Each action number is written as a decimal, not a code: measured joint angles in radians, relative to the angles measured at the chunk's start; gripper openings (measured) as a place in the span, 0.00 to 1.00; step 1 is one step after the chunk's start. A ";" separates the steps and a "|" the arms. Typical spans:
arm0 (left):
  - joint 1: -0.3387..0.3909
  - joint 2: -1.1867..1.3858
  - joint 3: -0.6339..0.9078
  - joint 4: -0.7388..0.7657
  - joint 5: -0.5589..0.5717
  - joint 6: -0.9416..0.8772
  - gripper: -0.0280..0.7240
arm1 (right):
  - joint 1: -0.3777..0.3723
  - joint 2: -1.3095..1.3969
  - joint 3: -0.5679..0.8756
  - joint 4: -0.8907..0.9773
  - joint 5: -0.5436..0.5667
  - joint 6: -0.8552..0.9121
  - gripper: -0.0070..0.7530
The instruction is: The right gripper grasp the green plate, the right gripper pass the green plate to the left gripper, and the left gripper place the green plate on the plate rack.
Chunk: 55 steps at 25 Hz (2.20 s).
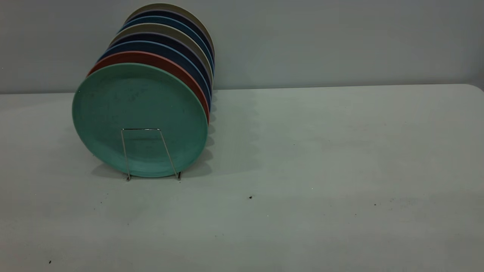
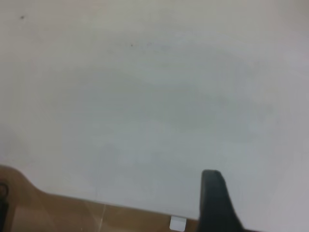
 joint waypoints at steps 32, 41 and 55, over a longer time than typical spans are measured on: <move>-0.027 -0.699 0.263 0.180 -0.029 -0.214 0.68 | -0.213 -0.174 0.000 0.003 0.003 0.000 0.64; -0.029 -0.699 0.263 0.180 -0.028 -0.214 0.68 | -0.214 -0.174 0.000 0.003 0.003 0.000 0.64; -0.029 -0.699 0.263 0.180 -0.028 -0.214 0.68 | -0.214 -0.174 0.000 0.003 0.003 0.000 0.64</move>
